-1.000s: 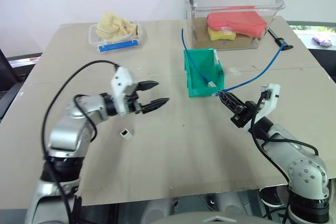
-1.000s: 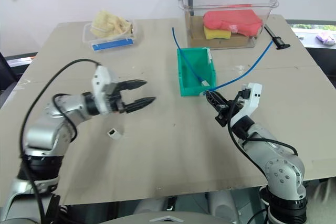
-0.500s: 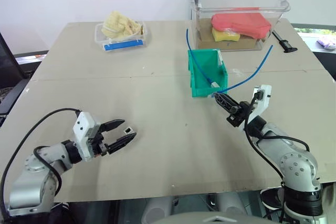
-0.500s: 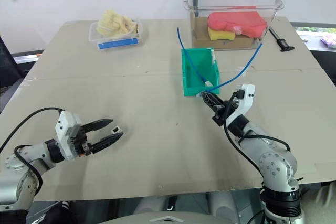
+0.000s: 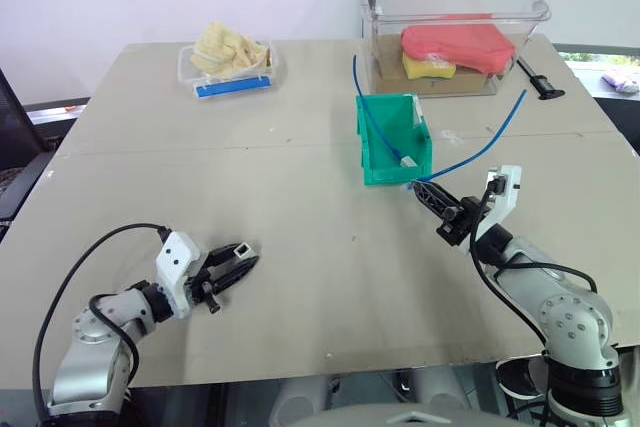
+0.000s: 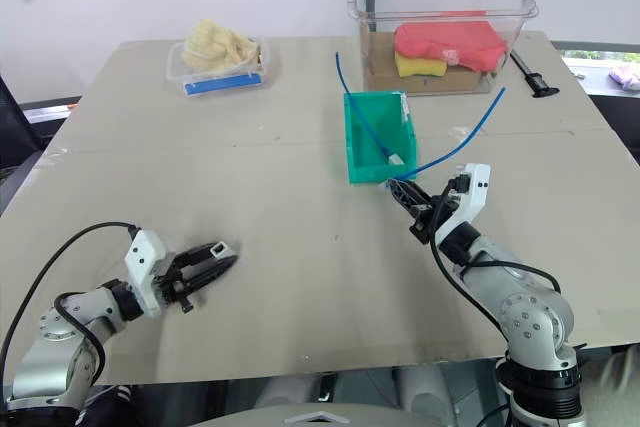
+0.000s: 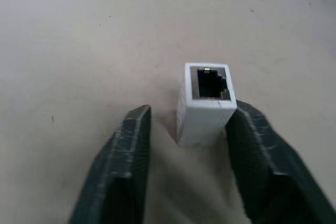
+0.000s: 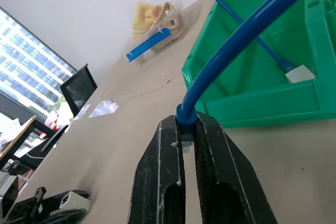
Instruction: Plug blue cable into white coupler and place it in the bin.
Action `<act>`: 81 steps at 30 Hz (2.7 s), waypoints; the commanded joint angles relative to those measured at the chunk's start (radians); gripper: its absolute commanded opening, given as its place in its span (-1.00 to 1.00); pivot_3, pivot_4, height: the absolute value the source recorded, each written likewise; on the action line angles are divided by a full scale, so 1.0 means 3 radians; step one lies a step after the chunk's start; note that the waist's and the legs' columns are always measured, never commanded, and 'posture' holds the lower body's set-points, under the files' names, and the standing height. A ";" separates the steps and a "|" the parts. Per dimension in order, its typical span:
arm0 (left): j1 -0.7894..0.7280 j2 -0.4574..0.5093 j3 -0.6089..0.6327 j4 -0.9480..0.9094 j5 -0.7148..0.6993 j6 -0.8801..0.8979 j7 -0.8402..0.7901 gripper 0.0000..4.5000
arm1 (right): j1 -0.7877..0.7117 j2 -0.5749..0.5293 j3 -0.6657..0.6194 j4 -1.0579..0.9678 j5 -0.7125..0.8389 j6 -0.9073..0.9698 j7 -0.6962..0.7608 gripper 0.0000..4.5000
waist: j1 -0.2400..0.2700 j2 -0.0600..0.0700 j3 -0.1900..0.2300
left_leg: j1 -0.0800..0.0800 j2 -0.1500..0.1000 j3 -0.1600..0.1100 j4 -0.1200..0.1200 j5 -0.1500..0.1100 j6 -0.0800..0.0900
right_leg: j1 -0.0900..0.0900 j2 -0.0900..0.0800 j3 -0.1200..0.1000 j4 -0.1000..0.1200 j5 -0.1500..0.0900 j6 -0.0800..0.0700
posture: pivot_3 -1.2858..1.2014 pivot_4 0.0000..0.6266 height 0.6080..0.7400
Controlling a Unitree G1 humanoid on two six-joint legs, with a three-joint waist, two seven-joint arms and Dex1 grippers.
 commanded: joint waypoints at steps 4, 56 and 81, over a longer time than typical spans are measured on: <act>-0.0131 0.0057 -0.0160 -0.0202 -0.0156 0.0092 -0.0181 -0.84 | -0.0062 -0.0135 -0.0061 -0.0163 -0.0024 -0.0046 0.0092 -1.00 | 0.0005 0.0000 0.0000 | -0.0001 0.0000 0.0001 0.0000 0.0000 0.0000 | 0.0000 0.0000 0.0000 0.0000 0.0000 0.0000 | 0.03 -0.52 1.00; -0.2530 -0.0546 -0.2125 0.0752 0.1108 0.0395 -0.0323 -0.84 | -0.1962 -0.1035 0.1787 0.1997 -0.2704 -0.0941 0.3509 -1.00 | 0.0001 -0.0002 -0.0001 | -0.0018 -0.0011 -0.0016 0.0011 0.0001 -0.0002 | -0.0006 -0.0002 -0.0014 -0.0002 0.0002 -0.0001 | 0.03 -0.52 1.00; -0.2417 -0.0584 -0.2079 0.0664 0.1134 0.0414 -0.0187 -0.84 | -0.2295 -0.0907 0.2079 0.2533 -0.3136 -0.0935 0.4082 -1.00 | 0.0005 0.0000 -0.0007 | 0.0002 -0.0011 -0.0016 0.0010 0.0000 -0.0002 | 0.0011 -0.0003 -0.0013 0.0001 0.0002 -0.0001 | 0.03 -0.52 1.00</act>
